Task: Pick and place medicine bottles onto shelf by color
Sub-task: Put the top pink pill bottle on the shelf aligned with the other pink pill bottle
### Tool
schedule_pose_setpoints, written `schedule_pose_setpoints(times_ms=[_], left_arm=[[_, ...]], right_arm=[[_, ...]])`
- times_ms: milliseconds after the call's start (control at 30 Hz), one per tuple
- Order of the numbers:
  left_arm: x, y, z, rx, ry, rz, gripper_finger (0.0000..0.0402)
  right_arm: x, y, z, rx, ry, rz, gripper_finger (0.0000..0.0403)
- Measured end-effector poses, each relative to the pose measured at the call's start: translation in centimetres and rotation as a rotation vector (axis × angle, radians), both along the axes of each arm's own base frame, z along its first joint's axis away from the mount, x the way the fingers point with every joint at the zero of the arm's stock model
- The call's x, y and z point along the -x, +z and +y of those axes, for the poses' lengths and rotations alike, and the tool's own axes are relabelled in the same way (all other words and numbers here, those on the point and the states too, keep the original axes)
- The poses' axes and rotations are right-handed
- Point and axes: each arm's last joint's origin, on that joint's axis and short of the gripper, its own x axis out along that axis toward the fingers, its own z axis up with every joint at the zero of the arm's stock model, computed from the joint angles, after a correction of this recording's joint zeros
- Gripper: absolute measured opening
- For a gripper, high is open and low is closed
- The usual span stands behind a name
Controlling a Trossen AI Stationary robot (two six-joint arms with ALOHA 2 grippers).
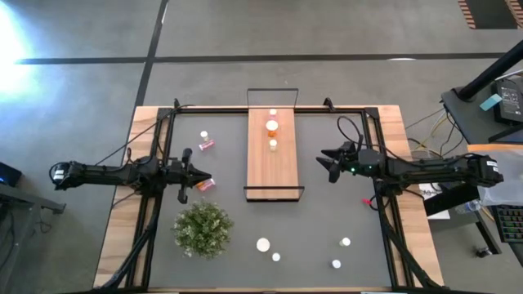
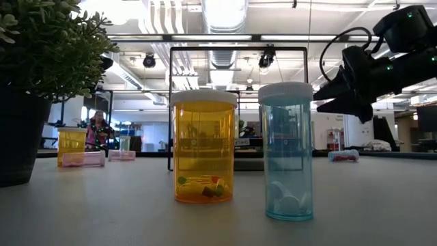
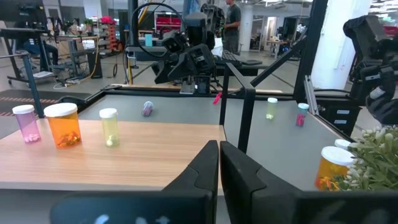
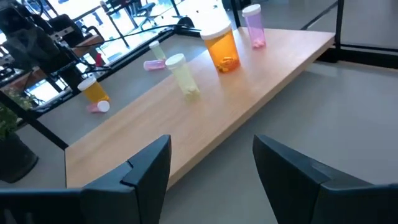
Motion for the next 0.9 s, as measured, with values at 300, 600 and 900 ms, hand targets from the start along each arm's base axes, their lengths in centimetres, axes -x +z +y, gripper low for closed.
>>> schedule_pose_setpoints(times_ms=[300,600,900], left_arm=[[0.0,0.0,0.0,0.0,0.0,0.0,0.0],[0.0,0.0,0.0,0.0,0.0,0.0,0.0],[0.0,0.0,0.0,0.0,0.0,0.0,0.0]], right_arm=[[0.0,-0.07,0.0,-0.001,0.0,0.01,0.0217],[-0.06,0.06,-0.01,-0.046,-0.014,-0.015,0.0217],[-0.06,0.06,-0.01,-0.046,-0.014,-0.014,0.0217]])
